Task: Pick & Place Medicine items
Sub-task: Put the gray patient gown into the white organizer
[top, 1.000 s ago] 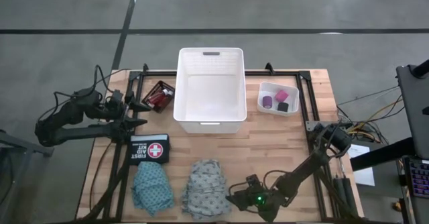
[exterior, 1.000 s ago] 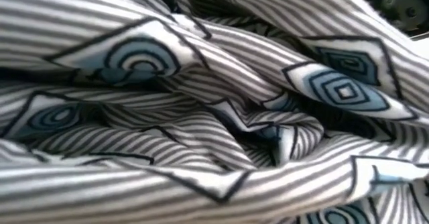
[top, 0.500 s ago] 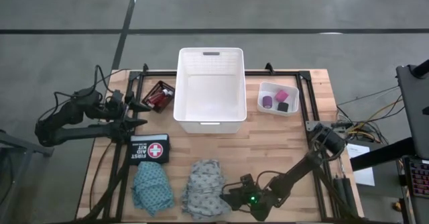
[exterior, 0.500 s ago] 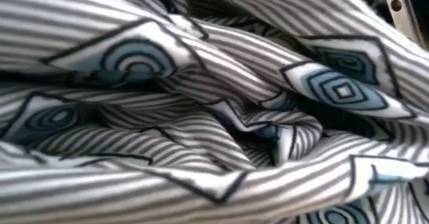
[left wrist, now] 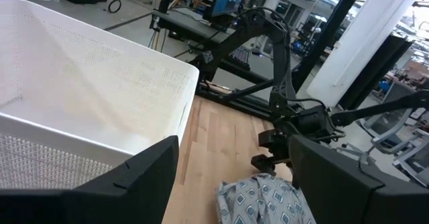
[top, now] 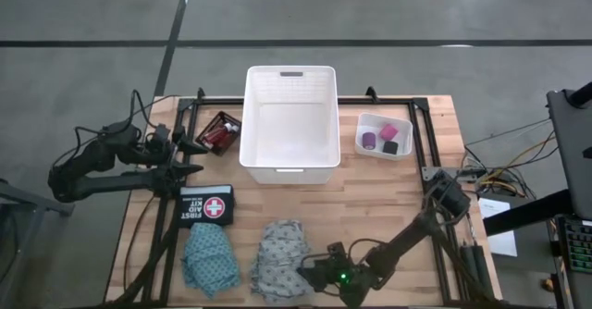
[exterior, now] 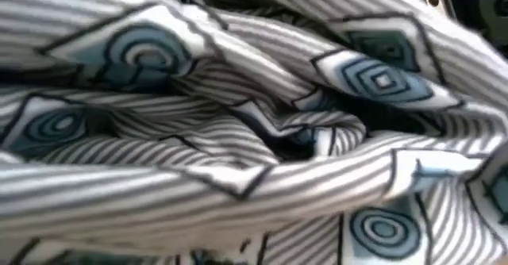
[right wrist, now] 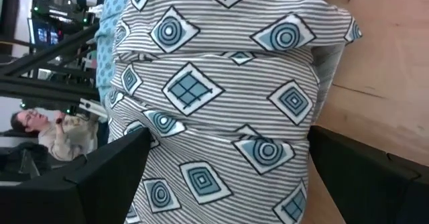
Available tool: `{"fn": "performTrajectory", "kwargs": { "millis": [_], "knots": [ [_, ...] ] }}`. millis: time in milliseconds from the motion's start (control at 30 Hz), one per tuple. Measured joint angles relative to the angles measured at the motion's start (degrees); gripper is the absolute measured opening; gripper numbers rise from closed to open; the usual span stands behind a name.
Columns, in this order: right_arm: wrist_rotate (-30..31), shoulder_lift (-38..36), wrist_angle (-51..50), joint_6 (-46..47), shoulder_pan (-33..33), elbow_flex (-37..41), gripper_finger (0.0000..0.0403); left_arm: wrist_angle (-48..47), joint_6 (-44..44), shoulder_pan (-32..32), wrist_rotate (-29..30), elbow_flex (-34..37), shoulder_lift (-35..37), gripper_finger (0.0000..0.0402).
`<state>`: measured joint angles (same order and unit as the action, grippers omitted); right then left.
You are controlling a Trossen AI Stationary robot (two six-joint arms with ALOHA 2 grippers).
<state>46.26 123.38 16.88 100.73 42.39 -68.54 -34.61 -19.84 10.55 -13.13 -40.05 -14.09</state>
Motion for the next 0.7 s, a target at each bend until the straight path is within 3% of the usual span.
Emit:
{"fn": "performTrajectory", "kwargs": {
  "millis": [700],
  "knots": [
    [-1.33, 1.01, -0.25, -4.58, -1.67, -2.31, 0.0400, -0.04, 0.00, 0.00, 0.00, 0.00, 0.00, 0.0289]
  ]
}}
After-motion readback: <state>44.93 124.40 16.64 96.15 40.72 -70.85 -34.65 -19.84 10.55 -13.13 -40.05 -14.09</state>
